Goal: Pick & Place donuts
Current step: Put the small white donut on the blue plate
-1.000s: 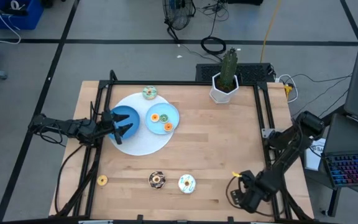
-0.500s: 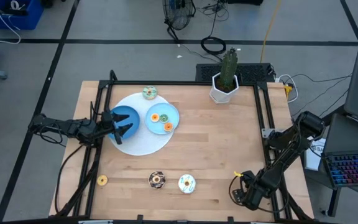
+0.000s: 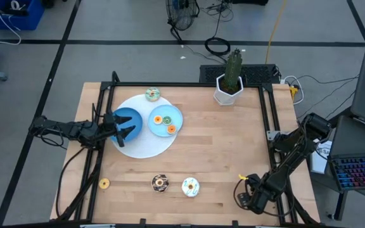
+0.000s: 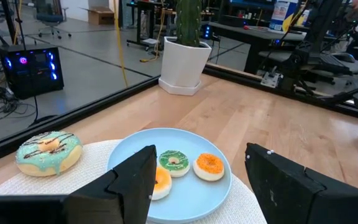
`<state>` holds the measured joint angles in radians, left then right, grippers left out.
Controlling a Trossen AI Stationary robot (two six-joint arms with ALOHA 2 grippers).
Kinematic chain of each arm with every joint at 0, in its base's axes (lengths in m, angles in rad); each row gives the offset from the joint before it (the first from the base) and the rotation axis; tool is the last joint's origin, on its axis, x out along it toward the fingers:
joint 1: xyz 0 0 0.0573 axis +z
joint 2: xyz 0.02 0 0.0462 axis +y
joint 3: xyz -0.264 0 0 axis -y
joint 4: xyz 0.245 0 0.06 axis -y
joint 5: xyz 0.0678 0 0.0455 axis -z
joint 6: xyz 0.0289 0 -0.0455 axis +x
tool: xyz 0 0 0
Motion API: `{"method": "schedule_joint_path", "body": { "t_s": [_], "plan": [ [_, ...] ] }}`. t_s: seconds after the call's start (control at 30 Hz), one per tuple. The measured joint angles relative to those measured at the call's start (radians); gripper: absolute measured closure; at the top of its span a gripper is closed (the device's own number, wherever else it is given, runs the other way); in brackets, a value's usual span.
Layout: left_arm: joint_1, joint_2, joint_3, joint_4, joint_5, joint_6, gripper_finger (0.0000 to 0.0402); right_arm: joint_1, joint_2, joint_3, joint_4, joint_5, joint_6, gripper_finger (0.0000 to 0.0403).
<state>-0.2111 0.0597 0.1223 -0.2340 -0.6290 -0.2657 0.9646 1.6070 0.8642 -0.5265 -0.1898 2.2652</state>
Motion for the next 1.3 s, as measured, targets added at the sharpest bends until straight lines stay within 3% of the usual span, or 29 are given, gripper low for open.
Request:
{"method": "schedule_joint_path", "body": {
  "t_s": [0.37,0.77,0.93,1.1,1.3],
  "plan": [
    [0.0,0.0,0.0,0.0,0.0,0.0,0.0158,0.002,0.0,0.0,0.002,0.063,-0.071,0.0235],
    [0.0,0.0,0.0,0.0,0.0,0.0,0.0158,0.0,-0.001,0.0,0.033,0.253,-0.16,0.0237],
    [0.0,0.0,0.0,0.0,0.0,0.0,0.0158,-0.009,0.002,0.0,0.068,0.39,-0.228,0.024],
    [0.0,0.0,0.0,0.0,0.0,0.0,0.0158,-0.058,0.005,-0.003,0.141,0.609,-0.393,0.0241],
    [0.0,0.0,0.0,0.0,0.0,0.0,0.0158,-0.152,0.004,-0.002,0.285,0.66,-0.738,0.0241]
  ]
}}
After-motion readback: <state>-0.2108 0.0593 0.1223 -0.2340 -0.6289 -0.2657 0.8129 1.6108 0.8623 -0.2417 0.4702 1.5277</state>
